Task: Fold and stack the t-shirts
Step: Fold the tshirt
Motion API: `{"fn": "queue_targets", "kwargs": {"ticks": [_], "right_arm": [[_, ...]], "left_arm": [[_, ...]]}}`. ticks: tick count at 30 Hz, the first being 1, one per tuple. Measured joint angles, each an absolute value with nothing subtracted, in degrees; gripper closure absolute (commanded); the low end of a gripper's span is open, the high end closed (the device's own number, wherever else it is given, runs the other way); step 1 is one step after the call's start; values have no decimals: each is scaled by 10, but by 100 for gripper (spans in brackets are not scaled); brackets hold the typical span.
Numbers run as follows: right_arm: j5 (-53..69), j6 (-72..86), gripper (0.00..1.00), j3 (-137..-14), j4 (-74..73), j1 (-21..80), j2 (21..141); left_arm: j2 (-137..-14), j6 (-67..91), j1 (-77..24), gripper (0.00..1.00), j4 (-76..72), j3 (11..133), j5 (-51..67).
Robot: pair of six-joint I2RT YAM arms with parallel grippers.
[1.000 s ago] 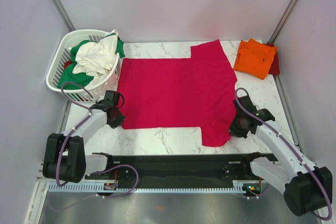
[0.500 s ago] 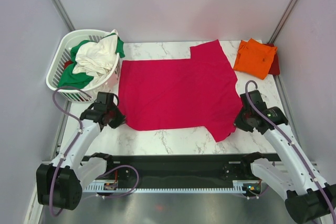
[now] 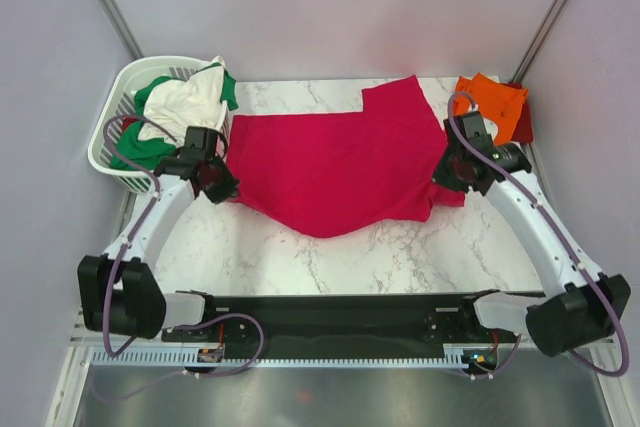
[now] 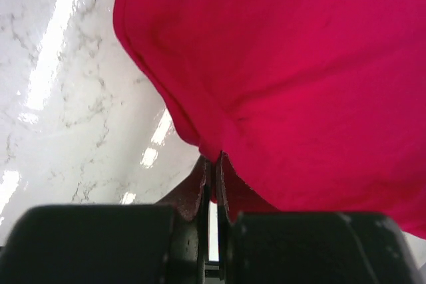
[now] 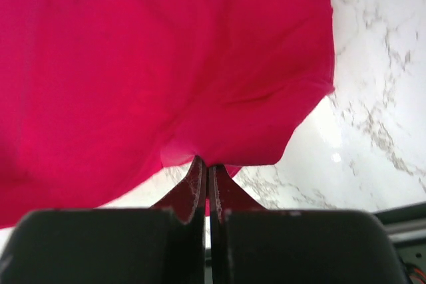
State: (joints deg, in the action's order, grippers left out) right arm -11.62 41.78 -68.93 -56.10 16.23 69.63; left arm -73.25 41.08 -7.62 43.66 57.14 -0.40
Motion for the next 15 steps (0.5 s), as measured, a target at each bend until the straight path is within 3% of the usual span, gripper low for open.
{"fn": "queue_targets", "kwargs": {"ticks": [15], "right_arm": [[-160, 358, 100, -882, -527, 119, 923]], "left_arm": [[-906, 370, -32, 98, 449, 730, -47]]}}
